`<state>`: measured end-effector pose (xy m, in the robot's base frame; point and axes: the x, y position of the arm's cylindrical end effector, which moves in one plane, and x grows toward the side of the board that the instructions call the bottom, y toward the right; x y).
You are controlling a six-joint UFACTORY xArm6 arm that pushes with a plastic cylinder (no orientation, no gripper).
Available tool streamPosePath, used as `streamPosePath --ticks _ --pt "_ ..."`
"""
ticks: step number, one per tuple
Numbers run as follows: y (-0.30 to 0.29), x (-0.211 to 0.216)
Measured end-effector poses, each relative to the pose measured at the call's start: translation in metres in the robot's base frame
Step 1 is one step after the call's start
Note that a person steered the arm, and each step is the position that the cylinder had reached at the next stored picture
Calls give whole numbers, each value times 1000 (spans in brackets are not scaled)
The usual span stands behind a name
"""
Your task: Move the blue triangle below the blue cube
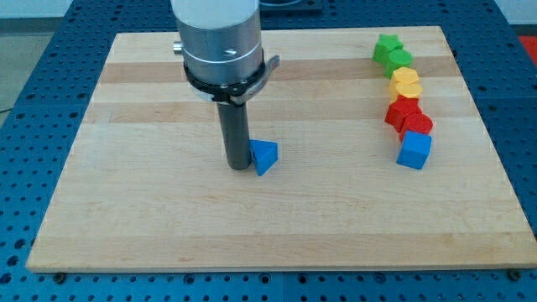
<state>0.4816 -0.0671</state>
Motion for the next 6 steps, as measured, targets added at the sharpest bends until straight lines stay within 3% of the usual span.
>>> streamPosePath --ticks 1,2,3,4,6 --pt "-32 -23" --pt "-5 -28" --pt "66 5" --pt "99 17" --pt "109 22"
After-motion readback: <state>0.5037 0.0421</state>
